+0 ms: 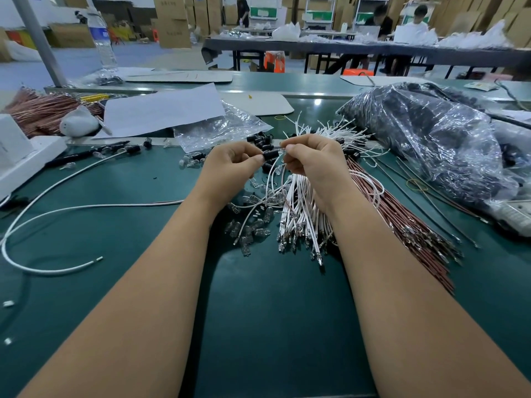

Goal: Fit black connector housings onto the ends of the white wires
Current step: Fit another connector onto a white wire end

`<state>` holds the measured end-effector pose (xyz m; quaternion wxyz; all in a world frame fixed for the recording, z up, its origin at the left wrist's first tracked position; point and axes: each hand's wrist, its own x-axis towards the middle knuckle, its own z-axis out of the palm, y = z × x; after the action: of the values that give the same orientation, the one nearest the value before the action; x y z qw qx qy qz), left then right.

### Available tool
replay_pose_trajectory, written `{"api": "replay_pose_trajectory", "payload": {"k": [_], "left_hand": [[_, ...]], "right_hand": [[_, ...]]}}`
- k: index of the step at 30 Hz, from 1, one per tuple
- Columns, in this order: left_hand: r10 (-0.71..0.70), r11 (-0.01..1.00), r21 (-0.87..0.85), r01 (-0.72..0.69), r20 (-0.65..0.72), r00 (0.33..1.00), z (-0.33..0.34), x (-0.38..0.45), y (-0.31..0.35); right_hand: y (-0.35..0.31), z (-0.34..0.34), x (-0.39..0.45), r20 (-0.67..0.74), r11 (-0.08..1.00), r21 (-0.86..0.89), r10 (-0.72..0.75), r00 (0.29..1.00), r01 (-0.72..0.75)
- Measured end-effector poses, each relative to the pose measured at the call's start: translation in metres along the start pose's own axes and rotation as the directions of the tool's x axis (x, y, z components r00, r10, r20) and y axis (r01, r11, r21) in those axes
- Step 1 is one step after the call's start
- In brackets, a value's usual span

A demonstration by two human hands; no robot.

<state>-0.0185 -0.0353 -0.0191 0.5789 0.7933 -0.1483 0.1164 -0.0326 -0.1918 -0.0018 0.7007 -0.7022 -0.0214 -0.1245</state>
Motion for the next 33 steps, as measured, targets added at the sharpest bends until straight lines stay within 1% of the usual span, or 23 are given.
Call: {"api": "replay_pose_trajectory", "payload": {"k": [7,12,15,20,23,29,33], "left_hand": [[-0.015,1.000,0.018,0.015,-0.011,1.000,0.0013,-0.0005,0.0011],[-0.010,0.999,0.051,0.012,-0.022,1.000,0.0018,0.0005,0.0008],[-0.007,0.997,0.073,0.009,-0.027,1.000,0.0025,0.0010,0.0003],[0.015,0.998,0.056,-0.014,-0.025,1.000,0.0000,0.0002,0.0006],[0.019,1.000,0.012,-0.019,-0.017,1.000,-0.0017,-0.0004,0.0016],[0.051,0.998,-0.026,-0.052,-0.022,0.998,-0.0025,0.0001,0.0018],[0.034,0.999,-0.013,-0.034,-0.012,0.999,-0.0024,0.0021,-0.0010]], "right_hand": [[0.0027,0.0001,0.0011,0.042,0.997,-0.068,-0.036,0.998,0.039],[0.0045,0.0004,0.0029,0.053,1.000,-0.015,-0.024,0.998,0.024],[0.0048,0.0001,0.0035,0.059,0.999,-0.030,-0.034,0.998,0.036],[0.0053,-0.0013,0.0029,0.051,0.995,-0.085,-0.050,0.997,0.054],[0.0058,-0.0006,0.0019,0.038,0.993,-0.098,-0.064,0.997,0.067],[0.0055,0.0007,0.0019,-0.007,0.999,-0.015,-0.029,1.000,0.029],[0.0038,-0.0028,0.0009,0.062,1.000,-0.006,-0.027,0.998,0.027]]}}
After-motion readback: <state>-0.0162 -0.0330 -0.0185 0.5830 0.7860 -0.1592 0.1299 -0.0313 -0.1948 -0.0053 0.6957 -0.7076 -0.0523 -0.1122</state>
